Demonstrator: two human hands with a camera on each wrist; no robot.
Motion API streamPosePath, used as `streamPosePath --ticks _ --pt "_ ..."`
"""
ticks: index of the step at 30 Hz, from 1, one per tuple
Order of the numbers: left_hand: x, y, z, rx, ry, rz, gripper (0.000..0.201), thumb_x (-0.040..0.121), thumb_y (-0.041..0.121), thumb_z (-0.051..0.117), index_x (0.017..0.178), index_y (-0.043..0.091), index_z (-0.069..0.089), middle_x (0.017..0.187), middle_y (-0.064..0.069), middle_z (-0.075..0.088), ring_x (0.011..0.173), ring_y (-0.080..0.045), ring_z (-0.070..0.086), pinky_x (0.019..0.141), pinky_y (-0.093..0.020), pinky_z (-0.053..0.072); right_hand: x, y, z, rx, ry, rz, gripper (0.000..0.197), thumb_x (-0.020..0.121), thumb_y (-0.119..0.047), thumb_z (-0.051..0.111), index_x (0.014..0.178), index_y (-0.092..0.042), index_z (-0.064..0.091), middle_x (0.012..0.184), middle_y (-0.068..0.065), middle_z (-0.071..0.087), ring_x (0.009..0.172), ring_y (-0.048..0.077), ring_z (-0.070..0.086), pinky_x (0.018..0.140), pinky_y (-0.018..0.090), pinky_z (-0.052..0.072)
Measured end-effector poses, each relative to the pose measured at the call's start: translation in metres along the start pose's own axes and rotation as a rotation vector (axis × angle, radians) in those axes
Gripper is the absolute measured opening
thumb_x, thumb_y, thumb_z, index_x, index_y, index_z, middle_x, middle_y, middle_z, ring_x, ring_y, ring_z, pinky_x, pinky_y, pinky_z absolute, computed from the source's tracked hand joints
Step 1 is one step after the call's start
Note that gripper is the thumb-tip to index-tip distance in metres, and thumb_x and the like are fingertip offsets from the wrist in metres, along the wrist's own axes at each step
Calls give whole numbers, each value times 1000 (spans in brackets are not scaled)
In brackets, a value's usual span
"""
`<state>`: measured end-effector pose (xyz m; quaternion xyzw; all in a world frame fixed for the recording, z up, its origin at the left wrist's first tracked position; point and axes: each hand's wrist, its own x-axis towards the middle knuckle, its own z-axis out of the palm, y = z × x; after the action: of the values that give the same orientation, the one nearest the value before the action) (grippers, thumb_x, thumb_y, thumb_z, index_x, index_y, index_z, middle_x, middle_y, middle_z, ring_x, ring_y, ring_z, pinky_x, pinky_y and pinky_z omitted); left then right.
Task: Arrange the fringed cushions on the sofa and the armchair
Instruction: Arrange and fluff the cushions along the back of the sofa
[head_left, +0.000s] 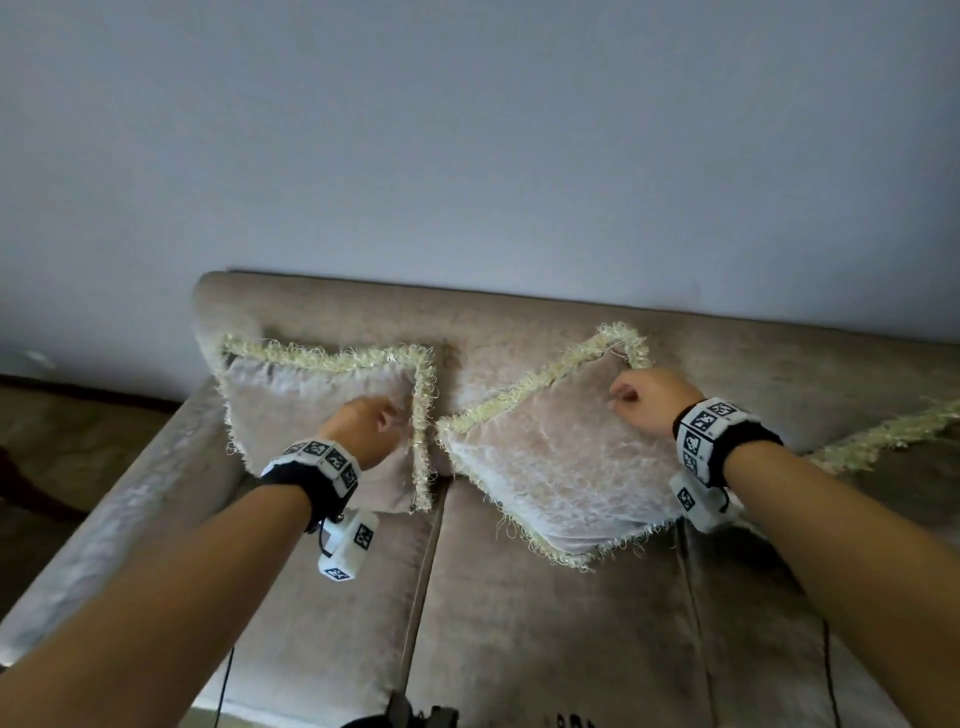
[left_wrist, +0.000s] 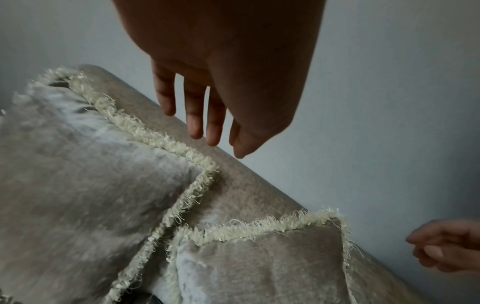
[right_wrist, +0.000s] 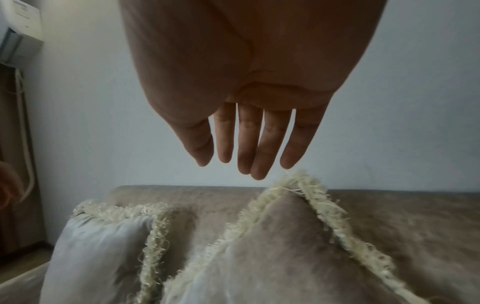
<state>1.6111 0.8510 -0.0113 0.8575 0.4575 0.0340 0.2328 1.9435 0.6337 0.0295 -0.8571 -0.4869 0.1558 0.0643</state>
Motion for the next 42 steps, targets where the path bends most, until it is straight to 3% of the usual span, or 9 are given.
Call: streamPosePath --ticks 5,7,10,13,20,28,31,34,42 --pt "-12 -82 -44 19 -13 9 22 87 35 60 107 27 64 96 5 64 89 -16 63 81 -34 53 -8 -94 20 49 71 7 33 83 -44 56 105 -25 70 93 -12 67 91 13 64 89 34 54" --pt "-16 -104 -57 30 -24 11 24 87 35 61 109 25 64 95 5 62 89 -15 62 81 -32 52 -14 -127 24 27 91 -5 22 88 -37 61 103 -25 70 87 -11 62 92 14 65 91 34 53" --pt "-17 -131 -68 24 -45 6 26 89 32 60 113 23 62 99 3 61 88 -15 59 77 -28 48 -16 -162 29 23 42 -21 17 92 -34 61 104 -26 69 99 -9 67 94 14 64 90 37 53" --pt "-14 -156 -70 -14 -22 -15 28 89 34 60 115 24 61 102 4 61 88 -13 58 77 -26 47 -2 -186 27 -23 5 -68 15 91 -34 58 93 -29 72 94 -10 68 86 12 63 81 37 54" --pt "-27 -217 -63 -28 -39 -171 32 87 37 58 118 28 58 110 2 60 98 -17 60 90 -37 51 53 -237 48 -61 -42 -193 14 90 -37 62 100 -29 69 96 -11 67 87 10 63 81 35 56" --pt "-37 -305 -58 -43 -29 -361 25 77 39 58 101 30 61 101 1 63 96 -24 62 85 -35 51 103 -312 123 -8 -201 -303 16 91 -31 65 104 -24 70 100 -8 70 86 8 64 81 28 55" --pt "-17 -341 -56 -44 -46 -397 42 80 41 59 121 31 55 119 -3 58 106 -26 60 93 -38 50 130 -350 148 -24 -212 -344 16 93 -30 61 105 -24 70 101 -9 70 84 6 63 76 22 52" --pt "16 -378 -53 -41 -75 -369 53 84 38 61 133 26 46 127 -7 49 113 -29 55 98 -42 46 162 -389 170 -49 -221 -340 18 94 -31 59 108 -24 67 106 -9 68 89 8 63 82 28 55" --pt "119 -485 -36 -80 -372 -241 57 71 45 56 124 24 55 119 -9 58 111 -29 55 95 -39 46 258 -466 216 -208 -285 -173 58 89 -31 63 144 -23 43 139 3 47 110 19 54 93 35 51"
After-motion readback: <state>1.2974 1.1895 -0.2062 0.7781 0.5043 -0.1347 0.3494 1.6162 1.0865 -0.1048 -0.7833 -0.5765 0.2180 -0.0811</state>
